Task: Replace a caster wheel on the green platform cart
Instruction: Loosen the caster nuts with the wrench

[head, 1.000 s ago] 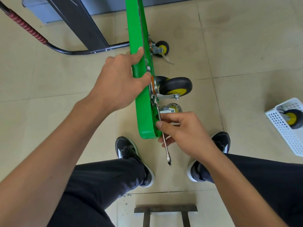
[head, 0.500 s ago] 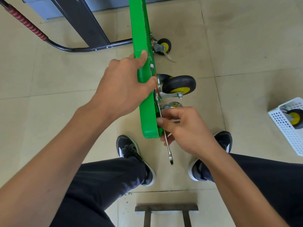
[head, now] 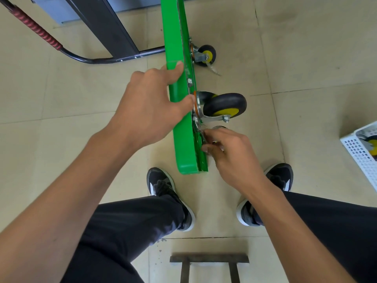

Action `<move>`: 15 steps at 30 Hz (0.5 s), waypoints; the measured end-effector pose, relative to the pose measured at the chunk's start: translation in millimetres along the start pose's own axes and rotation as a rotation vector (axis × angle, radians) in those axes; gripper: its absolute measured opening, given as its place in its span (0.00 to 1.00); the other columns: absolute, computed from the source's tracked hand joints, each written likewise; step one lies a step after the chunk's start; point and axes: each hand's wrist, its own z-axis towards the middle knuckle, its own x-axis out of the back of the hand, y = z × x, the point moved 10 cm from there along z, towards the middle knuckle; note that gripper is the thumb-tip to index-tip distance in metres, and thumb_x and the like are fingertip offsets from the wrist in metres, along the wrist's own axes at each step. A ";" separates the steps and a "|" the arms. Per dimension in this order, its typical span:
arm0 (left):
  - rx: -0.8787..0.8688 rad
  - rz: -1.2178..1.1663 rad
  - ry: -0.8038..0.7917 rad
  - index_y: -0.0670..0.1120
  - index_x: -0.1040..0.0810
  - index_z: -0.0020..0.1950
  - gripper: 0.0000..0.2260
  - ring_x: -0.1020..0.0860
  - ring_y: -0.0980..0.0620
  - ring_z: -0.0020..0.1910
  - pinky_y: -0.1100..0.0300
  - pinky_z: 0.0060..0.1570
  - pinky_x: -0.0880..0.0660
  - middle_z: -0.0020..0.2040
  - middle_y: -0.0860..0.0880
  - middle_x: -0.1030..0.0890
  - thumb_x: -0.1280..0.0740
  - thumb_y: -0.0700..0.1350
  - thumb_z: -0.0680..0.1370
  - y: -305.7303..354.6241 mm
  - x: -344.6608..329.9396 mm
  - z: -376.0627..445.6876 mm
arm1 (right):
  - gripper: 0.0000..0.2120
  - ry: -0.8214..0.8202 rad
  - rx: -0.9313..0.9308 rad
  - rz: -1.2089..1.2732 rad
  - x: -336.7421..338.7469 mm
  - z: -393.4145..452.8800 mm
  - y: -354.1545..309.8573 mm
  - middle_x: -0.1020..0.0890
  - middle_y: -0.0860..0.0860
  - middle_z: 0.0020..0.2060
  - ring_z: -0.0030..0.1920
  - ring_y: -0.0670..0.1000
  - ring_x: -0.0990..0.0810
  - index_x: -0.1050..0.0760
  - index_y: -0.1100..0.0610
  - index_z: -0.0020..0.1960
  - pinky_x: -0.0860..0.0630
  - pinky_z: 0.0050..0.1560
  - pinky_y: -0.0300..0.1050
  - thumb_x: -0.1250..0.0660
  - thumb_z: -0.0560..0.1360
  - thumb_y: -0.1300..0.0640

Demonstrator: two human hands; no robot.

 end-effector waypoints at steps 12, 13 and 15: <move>0.002 0.006 -0.003 0.50 0.33 0.77 0.30 0.25 0.45 0.68 0.48 0.69 0.28 0.72 0.48 0.26 0.31 0.55 0.77 0.3 -1.4 1.1 | 0.06 -0.234 -0.374 0.575 5.1 -25.0 -0.3 0.15 0.57 0.42 0.35 0.57 0.15 0.16 0.59 0.53 0.16 0.38 0.57 0.31 0.79 0.63; 0.005 0.002 -0.004 0.50 0.33 0.77 0.30 0.25 0.44 0.68 0.47 0.68 0.28 0.72 0.49 0.25 0.32 0.56 0.77 -0.3 -1.5 1.1 | 0.06 -0.258 -0.380 0.598 1.9 -25.7 -4.1 0.15 0.58 0.43 0.35 0.57 0.15 0.17 0.60 0.53 0.16 0.38 0.56 0.31 0.79 0.63; 0.007 -0.004 -0.005 0.50 0.33 0.77 0.32 0.25 0.44 0.68 0.45 0.68 0.28 0.71 0.49 0.25 0.33 0.57 0.75 -0.6 -1.5 0.7 | 0.06 -0.277 -0.391 0.631 -1.4 -25.6 -9.4 0.15 0.60 0.45 0.34 0.57 0.15 0.17 0.62 0.54 0.16 0.37 0.55 0.31 0.79 0.63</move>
